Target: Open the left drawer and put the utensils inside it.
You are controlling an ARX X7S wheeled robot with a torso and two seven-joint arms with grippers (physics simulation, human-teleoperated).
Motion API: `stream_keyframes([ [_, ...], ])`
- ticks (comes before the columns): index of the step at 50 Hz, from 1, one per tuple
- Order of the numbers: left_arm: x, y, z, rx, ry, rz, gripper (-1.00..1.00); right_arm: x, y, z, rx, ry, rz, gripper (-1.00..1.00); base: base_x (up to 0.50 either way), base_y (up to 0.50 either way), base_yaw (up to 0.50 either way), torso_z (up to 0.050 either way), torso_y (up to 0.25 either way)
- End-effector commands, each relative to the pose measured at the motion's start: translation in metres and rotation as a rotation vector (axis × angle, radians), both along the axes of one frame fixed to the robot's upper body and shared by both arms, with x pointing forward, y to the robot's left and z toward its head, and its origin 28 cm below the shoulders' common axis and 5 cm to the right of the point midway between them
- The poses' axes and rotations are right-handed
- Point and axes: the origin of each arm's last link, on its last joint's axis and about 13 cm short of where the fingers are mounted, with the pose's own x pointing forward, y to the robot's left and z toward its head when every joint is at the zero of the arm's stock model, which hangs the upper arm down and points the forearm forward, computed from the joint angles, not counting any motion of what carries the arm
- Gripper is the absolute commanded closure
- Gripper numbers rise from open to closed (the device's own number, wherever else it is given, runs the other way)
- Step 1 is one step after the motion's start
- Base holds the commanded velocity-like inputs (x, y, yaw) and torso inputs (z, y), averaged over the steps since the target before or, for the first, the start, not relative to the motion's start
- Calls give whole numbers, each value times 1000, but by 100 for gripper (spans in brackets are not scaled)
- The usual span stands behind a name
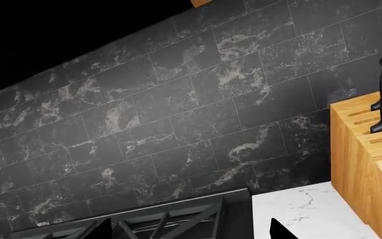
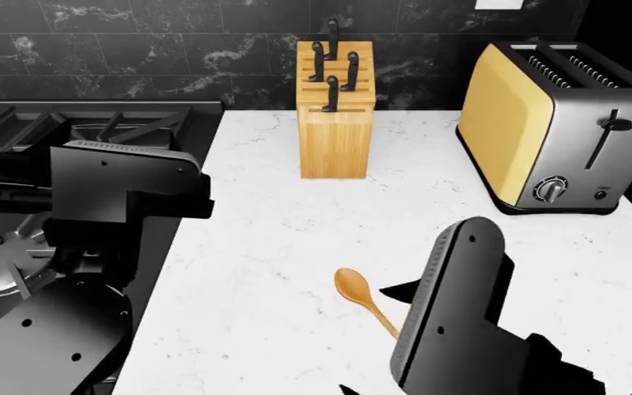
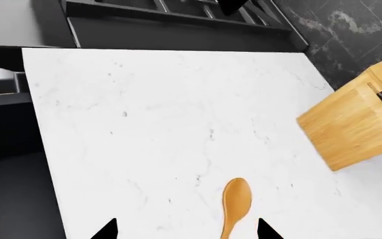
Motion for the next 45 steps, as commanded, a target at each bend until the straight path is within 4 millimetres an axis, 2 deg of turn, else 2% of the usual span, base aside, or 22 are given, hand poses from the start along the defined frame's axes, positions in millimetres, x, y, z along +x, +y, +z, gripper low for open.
stream_keyframes([
  [1,0,0,0,0,0,0,-100,16,-2,-5,37,-13,-36,-100,0,0,0,0,0],
  [15,0,0,-1,-2,1,2,-100,39,1,-16,87,-44,-76,-100,0,0,0,0,0],
  [33,0,0,0,1,1,1,-100,56,-2,-35,205,-18,-100,-100,0,0,0,0,0],
  [45,-1,2,1,0,1,6,-100,69,-4,-55,255,-5,-133,-100,0,0,0,0,0],
])
